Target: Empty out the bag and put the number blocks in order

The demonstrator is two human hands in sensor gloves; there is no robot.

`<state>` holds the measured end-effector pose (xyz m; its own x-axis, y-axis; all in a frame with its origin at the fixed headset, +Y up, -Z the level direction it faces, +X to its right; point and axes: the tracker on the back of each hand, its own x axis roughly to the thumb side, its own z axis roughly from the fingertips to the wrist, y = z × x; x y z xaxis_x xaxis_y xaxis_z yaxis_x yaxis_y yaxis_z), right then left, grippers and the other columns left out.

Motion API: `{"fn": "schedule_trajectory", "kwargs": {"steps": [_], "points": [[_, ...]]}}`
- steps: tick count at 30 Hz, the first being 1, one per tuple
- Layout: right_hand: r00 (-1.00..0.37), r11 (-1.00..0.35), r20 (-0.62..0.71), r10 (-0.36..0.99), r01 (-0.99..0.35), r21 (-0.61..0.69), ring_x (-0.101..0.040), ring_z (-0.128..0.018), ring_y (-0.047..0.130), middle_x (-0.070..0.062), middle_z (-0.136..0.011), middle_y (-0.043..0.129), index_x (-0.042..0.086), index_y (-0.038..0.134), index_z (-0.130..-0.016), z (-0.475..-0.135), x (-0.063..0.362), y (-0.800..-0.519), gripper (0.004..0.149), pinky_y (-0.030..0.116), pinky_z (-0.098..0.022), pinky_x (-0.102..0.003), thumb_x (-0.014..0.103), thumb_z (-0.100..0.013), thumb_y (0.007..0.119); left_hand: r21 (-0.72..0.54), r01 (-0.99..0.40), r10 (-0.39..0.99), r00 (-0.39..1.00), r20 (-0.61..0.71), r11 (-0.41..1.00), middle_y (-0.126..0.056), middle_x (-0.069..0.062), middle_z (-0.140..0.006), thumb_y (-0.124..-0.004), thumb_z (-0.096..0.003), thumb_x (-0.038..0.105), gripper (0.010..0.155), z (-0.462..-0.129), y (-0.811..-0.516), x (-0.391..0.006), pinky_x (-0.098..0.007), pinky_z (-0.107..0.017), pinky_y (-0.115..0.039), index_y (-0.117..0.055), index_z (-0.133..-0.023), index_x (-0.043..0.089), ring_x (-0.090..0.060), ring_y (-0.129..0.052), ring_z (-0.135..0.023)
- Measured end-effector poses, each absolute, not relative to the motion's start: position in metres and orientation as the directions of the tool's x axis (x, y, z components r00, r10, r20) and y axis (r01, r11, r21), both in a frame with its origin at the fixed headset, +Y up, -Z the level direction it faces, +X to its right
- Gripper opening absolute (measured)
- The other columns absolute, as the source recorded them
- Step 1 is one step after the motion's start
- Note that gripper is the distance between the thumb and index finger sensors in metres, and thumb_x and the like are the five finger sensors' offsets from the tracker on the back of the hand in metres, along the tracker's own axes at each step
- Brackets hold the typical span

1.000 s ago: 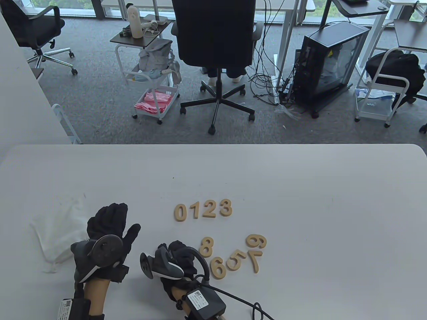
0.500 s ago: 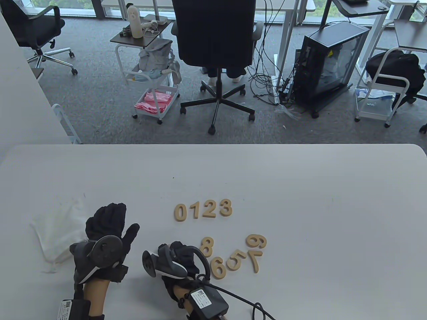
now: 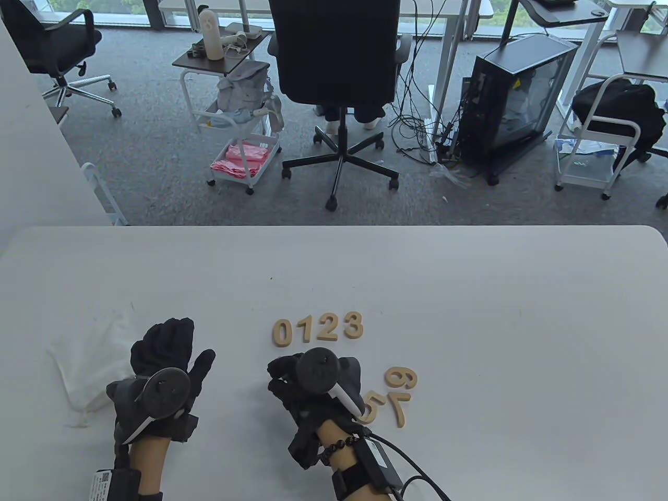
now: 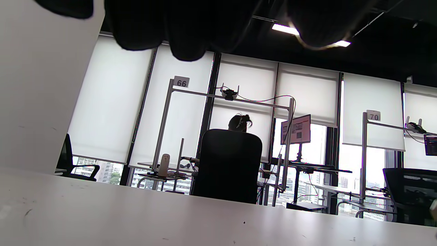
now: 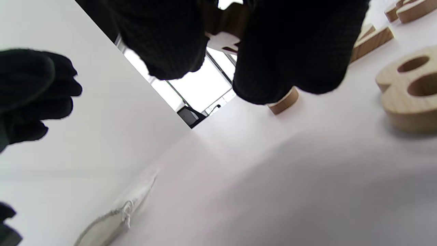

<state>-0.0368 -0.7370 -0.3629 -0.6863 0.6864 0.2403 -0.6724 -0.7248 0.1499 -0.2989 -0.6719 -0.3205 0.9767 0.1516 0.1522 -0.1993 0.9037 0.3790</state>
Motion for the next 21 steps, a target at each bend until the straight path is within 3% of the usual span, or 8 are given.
{"fn": "schedule_trajectory", "kwargs": {"steps": [4,6,8,9,11,14,18,21], "points": [[-0.633,-0.666,0.226,0.740,-0.736,0.120,-0.028,-0.056,0.102,-0.023,-0.093,0.081,0.023,0.066,-0.092,-0.363,-0.019,-0.722,0.038,0.094,-0.042,-0.039,0.025,-0.054,0.075,0.380,-0.195,0.148,0.977,0.151,0.904,-0.063,-0.027,-0.109,-0.069,-0.0520,0.052,0.073,-0.321,-0.672,-0.299,-0.079,-0.065,-0.053,-0.060,-0.109,0.007,-0.060,-0.068,-0.098],[-0.613,-0.644,0.226,0.757,-0.759,0.099,-0.027,-0.058,0.101,-0.020,-0.094,0.079,0.022,0.054,-0.100,-0.363,-0.011,-0.716,0.048,0.093,-0.043,-0.039,0.024,-0.056,0.071,0.382,-0.193,0.145,0.978,0.152,0.904,-0.063,-0.027,-0.109,-0.069,-0.0521,0.052,0.073,-0.321,-0.671,-0.299,-0.079,-0.065,-0.053,-0.060,-0.109,0.007,-0.060,-0.068,-0.098],[-0.593,-0.622,0.214,0.777,-0.776,0.106,-0.028,-0.061,0.097,-0.018,-0.093,0.076,0.007,0.028,-0.111,-0.365,-0.003,-0.710,0.069,0.091,-0.045,-0.040,0.022,-0.057,0.068,0.384,-0.190,0.141,0.978,0.152,0.904,-0.063,-0.027,-0.109,-0.069,-0.0520,0.052,0.073,-0.321,-0.671,-0.299,-0.079,-0.065,-0.053,-0.060,-0.109,0.007,-0.060,-0.068,-0.098],[-0.581,-0.606,0.202,0.789,-0.789,0.097,-0.027,-0.061,0.097,-0.020,-0.092,0.074,0.000,0.028,-0.110,-0.365,0.001,-0.708,0.069,0.091,-0.045,-0.039,0.022,-0.057,0.066,0.386,-0.188,0.138,0.979,0.152,0.903,-0.063,-0.027,-0.109,-0.069,-0.0521,0.052,0.073,-0.321,-0.670,-0.299,-0.079,-0.065,-0.053,-0.060,-0.109,0.006,-0.060,-0.068,-0.098],[-0.540,-0.559,0.178,0.823,-0.825,0.079,-0.027,-0.061,0.097,-0.024,-0.091,0.073,-0.001,0.044,-0.108,-0.368,0.011,-0.705,0.060,0.092,-0.045,-0.038,0.021,-0.057,0.065,0.389,-0.186,0.136,0.979,0.151,0.902,-0.063,-0.027,-0.109,-0.069,-0.0521,0.051,0.073,-0.320,-0.670,-0.299,-0.079,-0.065,-0.053,-0.060,-0.109,0.006,-0.060,-0.068,-0.098],[-0.486,-0.495,0.140,0.862,-0.869,0.029,-0.028,-0.062,0.098,-0.025,-0.091,0.066,0.002,0.054,-0.106,-0.373,0.030,-0.700,0.055,0.093,-0.047,-0.039,0.021,-0.056,0.067,0.399,-0.181,0.130,0.980,0.151,0.899,-0.063,-0.027,-0.109,-0.069,-0.0521,0.051,0.073,-0.320,-0.668,-0.298,-0.079,-0.065,-0.053,-0.060,-0.109,0.006,-0.060,-0.068,-0.097],[-0.410,-0.409,0.092,0.908,-0.912,-0.031,-0.037,-0.069,0.097,-0.022,-0.089,0.072,0.005,0.063,-0.102,-0.384,0.060,-0.691,0.051,0.091,-0.051,-0.049,0.021,-0.055,0.073,0.404,-0.172,0.120,0.981,0.150,0.898,-0.063,-0.027,-0.109,-0.069,-0.0520,0.051,0.073,-0.319,-0.668,-0.297,-0.079,-0.065,-0.053,-0.060,-0.109,0.006,-0.060,-0.068,-0.098],[-0.451,-0.445,0.060,0.891,-0.891,-0.085,-0.044,-0.074,0.092,-0.017,-0.086,0.083,0.009,0.072,-0.098,-0.399,0.086,-0.681,0.049,0.086,-0.055,-0.054,0.024,-0.052,0.080,0.408,-0.167,0.115,0.982,0.148,0.898,-0.063,-0.027,-0.109,-0.069,-0.0520,0.051,0.073,-0.319,-0.668,-0.297,-0.079,-0.065,-0.053,-0.060,-0.109,0.006,-0.060,-0.068,-0.098]]}}
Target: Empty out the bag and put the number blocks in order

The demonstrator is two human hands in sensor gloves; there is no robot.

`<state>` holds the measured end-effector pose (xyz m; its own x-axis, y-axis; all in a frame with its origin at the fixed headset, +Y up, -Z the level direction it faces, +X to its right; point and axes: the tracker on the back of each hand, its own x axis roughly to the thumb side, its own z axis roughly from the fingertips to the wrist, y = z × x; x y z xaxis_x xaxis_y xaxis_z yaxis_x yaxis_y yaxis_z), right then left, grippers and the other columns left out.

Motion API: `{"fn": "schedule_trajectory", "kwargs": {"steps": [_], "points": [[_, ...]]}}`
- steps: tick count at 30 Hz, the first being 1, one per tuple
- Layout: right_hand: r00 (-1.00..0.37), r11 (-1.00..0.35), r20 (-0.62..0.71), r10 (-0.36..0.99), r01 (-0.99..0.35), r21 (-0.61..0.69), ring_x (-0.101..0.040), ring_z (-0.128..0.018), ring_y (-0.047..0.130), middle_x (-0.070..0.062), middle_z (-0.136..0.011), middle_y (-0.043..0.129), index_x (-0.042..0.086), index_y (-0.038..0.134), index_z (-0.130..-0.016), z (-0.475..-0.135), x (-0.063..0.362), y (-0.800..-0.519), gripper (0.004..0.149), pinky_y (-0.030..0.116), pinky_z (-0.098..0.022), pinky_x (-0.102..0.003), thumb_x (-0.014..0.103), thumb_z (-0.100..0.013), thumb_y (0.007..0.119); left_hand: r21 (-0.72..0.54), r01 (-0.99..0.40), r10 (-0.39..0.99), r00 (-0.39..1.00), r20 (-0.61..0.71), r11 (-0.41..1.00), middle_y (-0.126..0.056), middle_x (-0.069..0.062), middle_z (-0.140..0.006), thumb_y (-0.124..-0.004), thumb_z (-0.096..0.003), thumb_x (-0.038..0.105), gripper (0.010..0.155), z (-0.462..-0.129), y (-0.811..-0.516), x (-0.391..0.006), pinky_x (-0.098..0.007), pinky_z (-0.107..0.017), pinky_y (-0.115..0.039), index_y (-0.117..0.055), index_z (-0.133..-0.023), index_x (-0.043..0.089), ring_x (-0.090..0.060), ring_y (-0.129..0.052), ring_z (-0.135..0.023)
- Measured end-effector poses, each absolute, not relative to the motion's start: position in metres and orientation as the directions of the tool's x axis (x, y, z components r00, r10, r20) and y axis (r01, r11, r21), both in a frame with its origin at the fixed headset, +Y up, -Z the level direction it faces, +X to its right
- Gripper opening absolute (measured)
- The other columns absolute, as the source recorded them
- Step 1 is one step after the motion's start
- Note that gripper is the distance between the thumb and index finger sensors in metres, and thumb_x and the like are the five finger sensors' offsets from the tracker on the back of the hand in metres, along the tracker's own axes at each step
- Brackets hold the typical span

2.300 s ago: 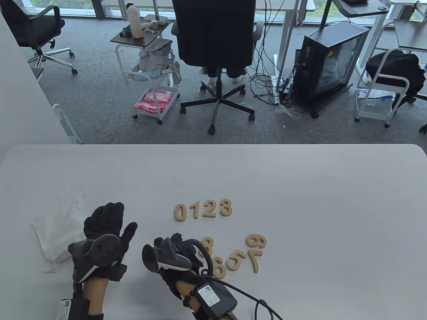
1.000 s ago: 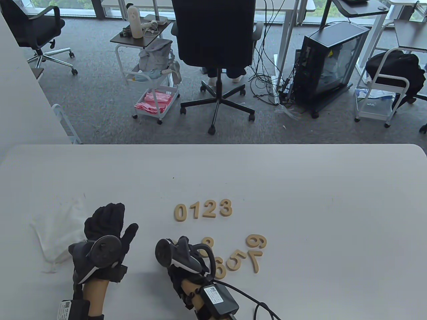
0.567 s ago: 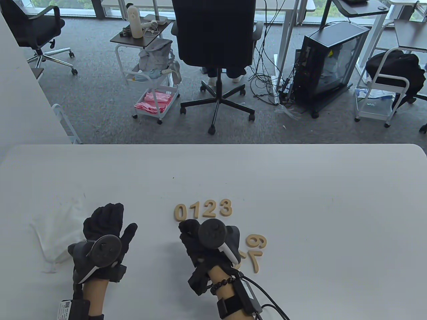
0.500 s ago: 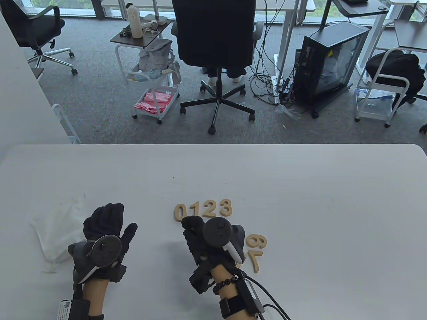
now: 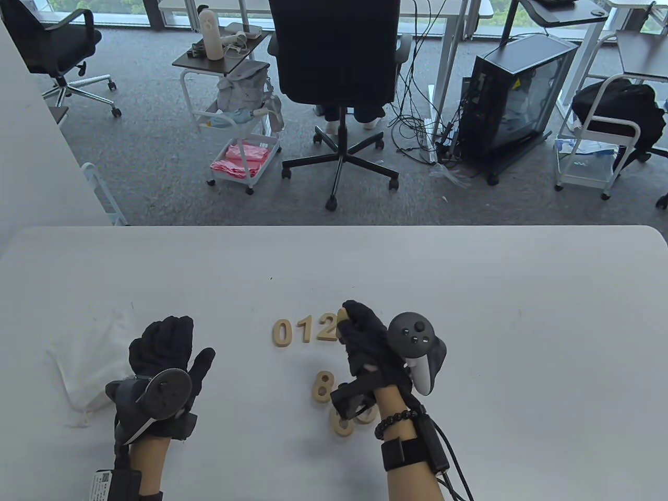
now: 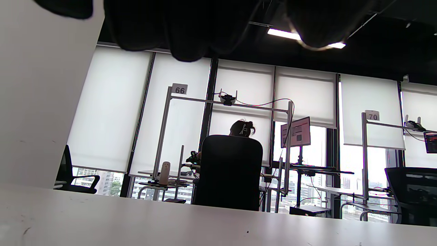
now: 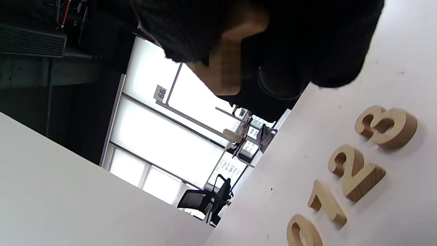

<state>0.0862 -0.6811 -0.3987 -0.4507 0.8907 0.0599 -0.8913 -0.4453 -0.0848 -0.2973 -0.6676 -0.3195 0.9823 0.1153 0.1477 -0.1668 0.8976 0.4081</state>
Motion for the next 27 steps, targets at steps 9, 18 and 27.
{"fn": "schedule_trajectory", "kwargs": {"steps": [9,18,27], "points": [[-0.756,-0.764,-0.120,0.644,-0.643,-0.052,-0.033,-0.060,0.098,-0.011,-0.082,0.095,0.011,0.079,-0.095,-0.453,0.123,-0.681,0.048,0.090,-0.045,-0.043,0.024,-0.049,0.084,0.408,-0.149,0.104,0.986,0.130,0.901,-0.063,-0.027,-0.109,-0.069,-0.0519,0.051,0.073,-0.319,-0.668,-0.298,-0.079,-0.065,-0.053,-0.060,-0.109,0.006,-0.060,-0.068,-0.098],[-0.875,-0.904,-0.237,0.422,-0.427,-0.032,-0.029,-0.054,0.108,-0.019,-0.081,0.092,0.007,0.081,-0.094,-0.492,0.120,-0.714,0.050,0.101,-0.039,-0.038,0.022,-0.047,0.087,0.411,-0.146,0.108,0.987,0.115,0.900,-0.063,-0.027,-0.109,-0.069,-0.0520,0.051,0.073,-0.318,-0.666,-0.300,-0.079,-0.065,-0.053,-0.060,-0.109,0.006,-0.060,-0.068,-0.098],[-0.908,-0.939,-0.271,0.320,-0.342,0.038,-0.027,-0.049,0.112,-0.020,-0.078,0.094,0.010,0.087,-0.088,-0.511,0.099,-0.735,0.045,0.104,-0.035,-0.035,0.024,-0.045,0.090,0.408,-0.149,0.112,0.987,0.113,0.901,-0.063,-0.027,-0.109,-0.069,-0.0519,0.051,0.073,-0.319,-0.666,-0.301,-0.079,-0.065,-0.053,-0.060,-0.109,0.006,-0.060,-0.068,-0.097]]}}
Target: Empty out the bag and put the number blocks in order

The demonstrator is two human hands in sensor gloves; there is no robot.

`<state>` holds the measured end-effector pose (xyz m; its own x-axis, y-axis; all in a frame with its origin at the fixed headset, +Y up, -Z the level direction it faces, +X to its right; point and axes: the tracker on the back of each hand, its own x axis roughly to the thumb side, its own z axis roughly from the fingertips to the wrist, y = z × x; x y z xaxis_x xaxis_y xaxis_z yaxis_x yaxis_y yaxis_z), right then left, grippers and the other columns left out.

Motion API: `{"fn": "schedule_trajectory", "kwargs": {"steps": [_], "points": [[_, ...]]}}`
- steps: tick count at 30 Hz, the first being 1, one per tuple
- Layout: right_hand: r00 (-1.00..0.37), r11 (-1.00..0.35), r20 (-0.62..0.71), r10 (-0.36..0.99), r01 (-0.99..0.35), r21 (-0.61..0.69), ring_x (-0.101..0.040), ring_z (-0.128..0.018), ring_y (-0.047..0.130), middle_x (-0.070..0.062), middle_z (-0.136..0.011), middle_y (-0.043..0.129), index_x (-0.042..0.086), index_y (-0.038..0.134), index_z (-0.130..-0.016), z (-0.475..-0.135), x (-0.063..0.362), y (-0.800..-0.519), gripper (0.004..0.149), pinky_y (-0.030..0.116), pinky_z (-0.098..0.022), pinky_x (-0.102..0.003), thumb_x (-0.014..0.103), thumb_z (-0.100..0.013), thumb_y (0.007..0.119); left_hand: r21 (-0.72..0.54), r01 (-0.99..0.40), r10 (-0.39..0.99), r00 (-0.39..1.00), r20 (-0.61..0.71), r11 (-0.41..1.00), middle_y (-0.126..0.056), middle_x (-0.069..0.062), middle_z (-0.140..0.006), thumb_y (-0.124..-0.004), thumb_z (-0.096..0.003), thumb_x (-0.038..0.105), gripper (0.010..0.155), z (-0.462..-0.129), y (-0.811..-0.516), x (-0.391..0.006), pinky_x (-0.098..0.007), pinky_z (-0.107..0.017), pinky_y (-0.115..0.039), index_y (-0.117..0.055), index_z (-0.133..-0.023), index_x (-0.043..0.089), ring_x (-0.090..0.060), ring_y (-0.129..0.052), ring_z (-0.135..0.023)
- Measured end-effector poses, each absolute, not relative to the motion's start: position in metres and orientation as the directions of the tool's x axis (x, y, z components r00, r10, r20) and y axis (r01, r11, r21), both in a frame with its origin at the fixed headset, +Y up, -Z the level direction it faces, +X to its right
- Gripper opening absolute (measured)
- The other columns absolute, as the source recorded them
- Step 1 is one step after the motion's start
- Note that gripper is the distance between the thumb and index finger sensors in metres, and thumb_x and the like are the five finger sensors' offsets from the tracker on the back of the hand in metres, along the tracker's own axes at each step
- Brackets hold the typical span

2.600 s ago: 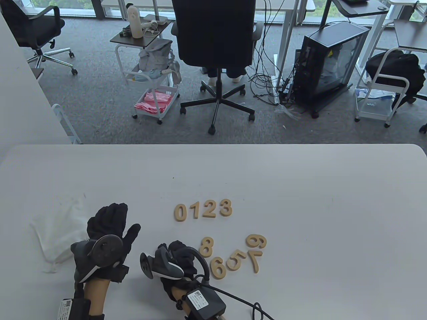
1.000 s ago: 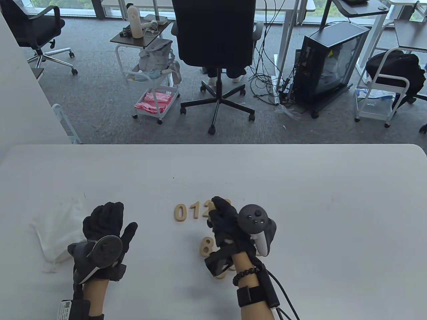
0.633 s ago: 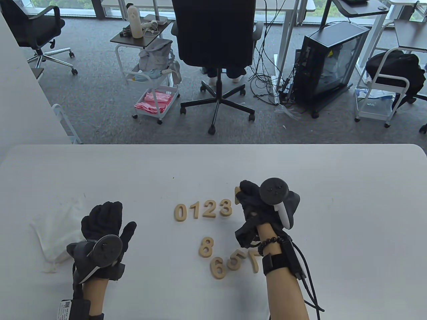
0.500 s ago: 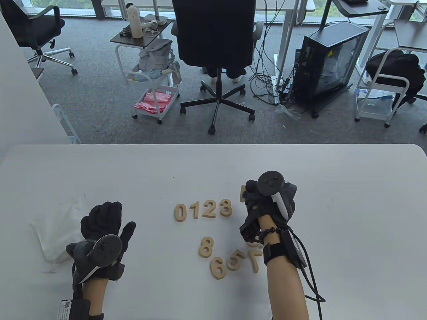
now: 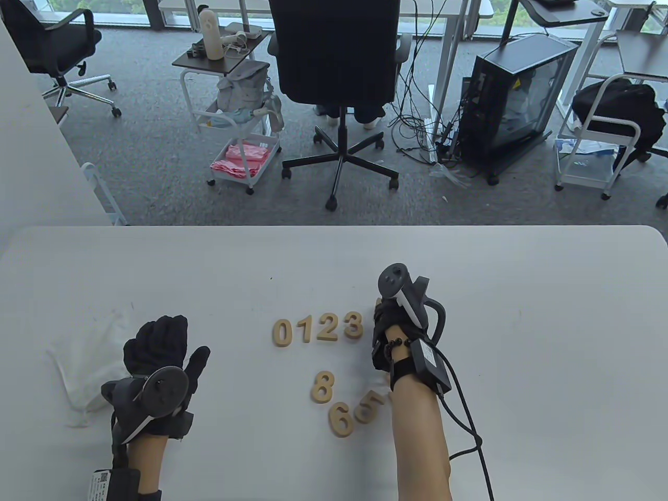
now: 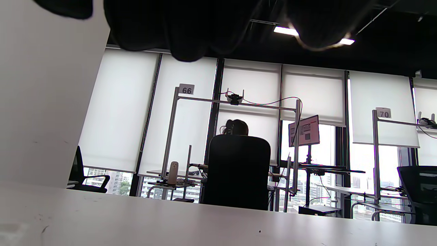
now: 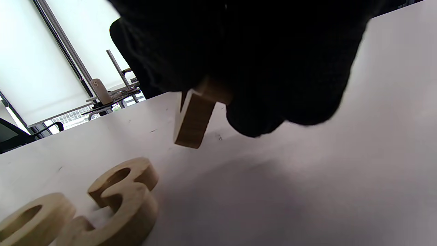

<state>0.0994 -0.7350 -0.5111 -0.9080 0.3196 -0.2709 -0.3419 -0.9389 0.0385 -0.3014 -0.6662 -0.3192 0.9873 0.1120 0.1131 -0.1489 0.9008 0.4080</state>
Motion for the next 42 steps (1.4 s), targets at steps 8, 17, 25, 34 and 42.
{"fn": "schedule_trajectory", "kwargs": {"steps": [8,17,25,34,42], "points": [[-0.929,-0.962,-0.286,0.235,-0.264,0.064,-0.025,-0.043,0.115,-0.021,-0.073,0.098,0.010,0.092,-0.082,-0.513,0.088,-0.749,0.041,0.106,-0.030,-0.031,0.025,-0.044,0.091,0.410,-0.153,0.118,0.987,0.111,0.899,-0.063,-0.027,-0.109,-0.069,-0.0519,0.051,0.073,-0.319,-0.666,-0.302,-0.079,-0.065,-0.053,-0.060,-0.109,0.006,-0.060,-0.068,-0.098],[-0.947,-0.973,-0.274,0.169,-0.205,0.108,-0.025,-0.042,0.113,-0.018,-0.070,0.101,0.010,0.093,-0.081,-0.513,0.090,-0.751,0.041,0.103,-0.030,-0.033,0.027,-0.044,0.091,0.407,-0.150,0.116,0.987,0.109,0.901,-0.063,-0.027,-0.109,-0.070,-0.0519,0.051,0.073,-0.319,-0.666,-0.302,-0.079,-0.065,-0.053,-0.060,-0.109,0.006,-0.060,-0.068,-0.098],[-0.967,-0.984,-0.238,0.096,-0.127,0.121,-0.023,-0.041,0.112,-0.015,-0.066,0.102,0.010,0.094,-0.080,-0.511,0.090,-0.752,0.042,0.101,-0.029,-0.033,0.031,-0.043,0.092,0.405,-0.150,0.116,0.988,0.106,0.902,-0.063,-0.027,-0.109,-0.069,-0.0520,0.051,0.073,-0.320,-0.667,-0.303,-0.079,-0.065,-0.053,-0.060,-0.109,0.006,-0.060,-0.068,-0.098],[-0.977,-0.987,-0.205,0.058,-0.087,0.136,-0.023,-0.042,0.111,-0.012,-0.067,0.102,0.011,0.091,-0.083,-0.512,0.088,-0.754,0.044,0.100,-0.030,-0.034,0.032,-0.044,0.090,0.403,-0.153,0.120,0.987,0.106,0.902,-0.063,-0.027,-0.109,-0.069,-0.0520,0.051,0.073,-0.320,-0.667,-0.303,-0.079,-0.065,-0.053,-0.060,-0.109,0.006,-0.060,-0.068,-0.098],[-0.985,-0.993,-0.159,0.061,-0.076,0.087,-0.031,-0.050,0.107,-0.017,-0.080,0.095,0.009,0.083,-0.092,-0.496,0.096,-0.724,0.052,0.097,-0.036,-0.040,0.039,-0.049,0.081,0.401,-0.154,0.119,0.987,0.110,0.903,-0.063,-0.027,-0.109,-0.069,-0.0520,0.052,0.073,-0.320,-0.667,-0.302,-0.079,-0.065,-0.053,-0.060,-0.109,0.006,-0.060,-0.068,-0.097]]}}
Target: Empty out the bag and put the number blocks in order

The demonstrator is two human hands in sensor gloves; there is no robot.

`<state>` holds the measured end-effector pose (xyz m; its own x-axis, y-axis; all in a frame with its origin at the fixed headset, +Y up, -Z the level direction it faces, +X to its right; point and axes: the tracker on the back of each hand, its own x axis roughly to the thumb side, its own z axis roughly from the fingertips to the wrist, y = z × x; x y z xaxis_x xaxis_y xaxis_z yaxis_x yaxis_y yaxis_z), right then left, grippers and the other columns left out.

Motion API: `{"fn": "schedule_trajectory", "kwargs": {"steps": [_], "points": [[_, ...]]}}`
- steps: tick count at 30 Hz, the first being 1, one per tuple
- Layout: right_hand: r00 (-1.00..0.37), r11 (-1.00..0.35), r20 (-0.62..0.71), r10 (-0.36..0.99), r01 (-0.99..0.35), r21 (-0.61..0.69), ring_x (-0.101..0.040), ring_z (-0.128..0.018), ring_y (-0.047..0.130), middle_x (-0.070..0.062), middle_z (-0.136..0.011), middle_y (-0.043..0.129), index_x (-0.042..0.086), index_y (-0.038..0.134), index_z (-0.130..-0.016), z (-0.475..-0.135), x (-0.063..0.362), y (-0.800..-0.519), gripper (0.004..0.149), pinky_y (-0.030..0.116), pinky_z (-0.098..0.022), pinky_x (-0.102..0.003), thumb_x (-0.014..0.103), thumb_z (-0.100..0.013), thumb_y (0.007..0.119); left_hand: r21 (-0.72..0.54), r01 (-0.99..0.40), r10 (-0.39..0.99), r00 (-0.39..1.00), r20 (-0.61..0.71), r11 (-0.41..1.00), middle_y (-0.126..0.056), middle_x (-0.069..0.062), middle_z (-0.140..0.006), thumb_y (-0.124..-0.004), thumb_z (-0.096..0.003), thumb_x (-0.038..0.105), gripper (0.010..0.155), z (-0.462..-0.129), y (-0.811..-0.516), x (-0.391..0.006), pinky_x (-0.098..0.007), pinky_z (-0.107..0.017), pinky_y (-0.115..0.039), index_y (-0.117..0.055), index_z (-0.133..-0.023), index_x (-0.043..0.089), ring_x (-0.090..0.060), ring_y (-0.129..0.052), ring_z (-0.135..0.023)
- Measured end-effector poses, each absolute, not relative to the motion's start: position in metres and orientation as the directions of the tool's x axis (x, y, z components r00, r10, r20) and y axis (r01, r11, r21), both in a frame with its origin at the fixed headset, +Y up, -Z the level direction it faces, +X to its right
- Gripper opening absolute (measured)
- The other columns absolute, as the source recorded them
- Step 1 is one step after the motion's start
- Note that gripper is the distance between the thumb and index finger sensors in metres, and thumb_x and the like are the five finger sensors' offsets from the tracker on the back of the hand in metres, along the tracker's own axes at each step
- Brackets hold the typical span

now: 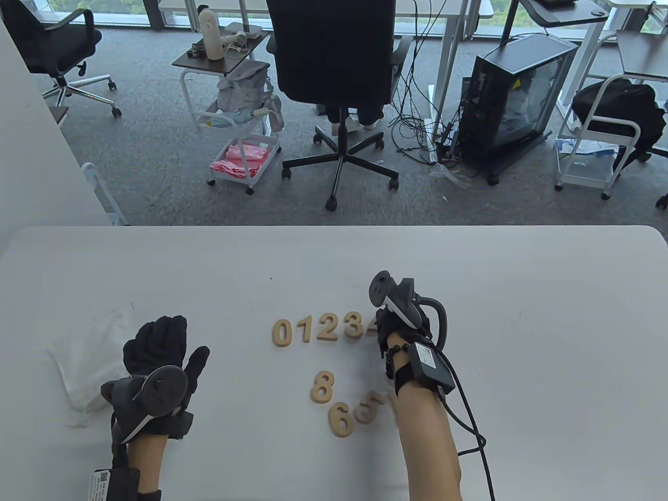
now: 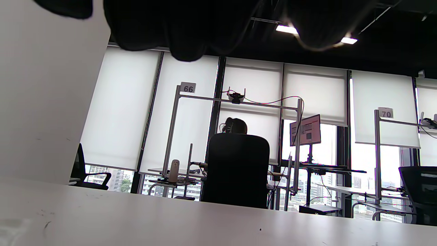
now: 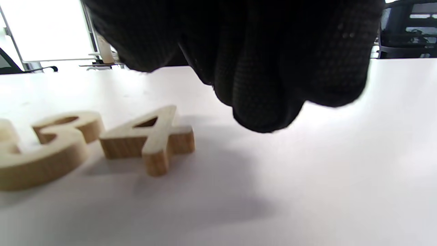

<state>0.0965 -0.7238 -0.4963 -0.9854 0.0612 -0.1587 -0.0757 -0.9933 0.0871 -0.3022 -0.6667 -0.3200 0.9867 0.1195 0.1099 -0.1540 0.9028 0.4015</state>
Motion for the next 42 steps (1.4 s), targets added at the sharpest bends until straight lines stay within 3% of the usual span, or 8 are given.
{"fn": "schedule_trajectory", "kwargs": {"steps": [6,10,13,18,22,27,42], "points": [[-0.979,-0.978,0.029,0.202,-0.200,0.062,-0.050,-0.077,0.090,-0.024,-0.097,0.081,0.009,0.074,-0.101,-0.449,0.100,-0.681,0.061,0.083,-0.056,-0.058,0.043,-0.050,0.077,0.400,-0.152,0.113,0.986,0.119,0.904,-0.063,-0.028,-0.109,-0.070,-0.0520,0.052,0.073,-0.320,-0.667,-0.301,-0.079,-0.065,-0.053,-0.060,-0.109,0.006,-0.060,-0.068,-0.097],[-0.959,-0.970,0.157,0.236,-0.224,0.090,-0.059,-0.087,0.075,-0.028,-0.103,0.072,0.008,0.068,-0.106,-0.403,0.095,-0.671,0.066,0.070,-0.063,-0.067,0.044,-0.051,0.076,0.405,-0.155,0.111,0.985,0.129,0.901,-0.063,-0.027,-0.109,-0.070,-0.0519,0.051,0.073,-0.320,-0.667,-0.299,-0.079,-0.065,-0.053,-0.060,-0.109,0.006,-0.060,-0.068,-0.098],[-0.947,-0.979,0.253,0.198,-0.182,0.088,-0.060,-0.088,0.073,-0.029,-0.105,0.070,0.009,0.067,-0.106,-0.373,0.088,-0.676,0.066,0.068,-0.065,-0.068,0.044,-0.051,0.077,0.406,-0.158,0.113,0.985,0.133,0.900,-0.063,-0.027,-0.109,-0.070,-0.0519,0.051,0.073,-0.320,-0.668,-0.299,-0.079,-0.065,-0.053,-0.060,-0.109,0.006,-0.060,-0.068,-0.098],[-0.930,-0.993,0.364,0.037,0.006,0.117,-0.063,-0.093,0.063,-0.030,-0.108,0.065,0.010,0.065,-0.108,-0.338,0.066,-0.707,0.069,0.061,-0.069,-0.071,0.044,-0.050,0.079,0.404,-0.162,0.116,0.984,0.136,0.900,-0.063,-0.027,-0.109,-0.070,-0.0520,0.051,0.073,-0.320,-0.669,-0.298,-0.079,-0.065,-0.053,-0.060,-0.109,0.006,-0.060,-0.068,-0.097],[-0.909,-0.980,0.414,-0.053,0.126,0.151,-0.065,-0.096,0.057,-0.032,-0.108,0.064,0.011,0.064,-0.108,-0.332,0.055,-0.738,0.072,0.055,-0.070,-0.073,0.046,-0.047,0.081,0.400,-0.161,0.114,0.984,0.139,0.902,-0.063,-0.027,-0.109,-0.070,-0.0520,0.051,0.073,-0.320,-0.670,-0.297,-0.079,-0.065,-0.053,-0.060,-0.109,0.006,-0.060,-0.068,-0.097],[-0.866,-0.942,0.469,-0.171,0.283,0.180,-0.066,-0.096,0.052,-0.035,-0.109,0.059,0.013,0.058,-0.110,-0.331,0.047,-0.757,0.077,0.052,-0.070,-0.074,0.049,-0.046,0.079,0.390,-0.150,0.102,0.985,0.140,0.909,-0.063,-0.027,-0.109,-0.070,-0.0520,0.051,0.073,-0.321,-0.673,-0.295,-0.079,-0.065,-0.053,-0.060,-0.109,0.006,-0.060,-0.068,-0.098],[-0.854,-0.940,0.476,-0.212,0.311,0.140,-0.063,-0.095,0.059,-0.034,-0.104,0.069,0.014,0.061,-0.108,-0.328,0.040,-0.769,0.072,0.055,-0.068,-0.074,0.048,-0.046,0.076,0.399,-0.165,0.118,0.983,0.140,0.902,-0.063,-0.027,-0.109,-0.069,-0.0520,0.051,0.073,-0.320,-0.672,-0.296,-0.079,-0.065,-0.053,-0.060,-0.109,0.006,-0.060,-0.068,-0.098]]}}
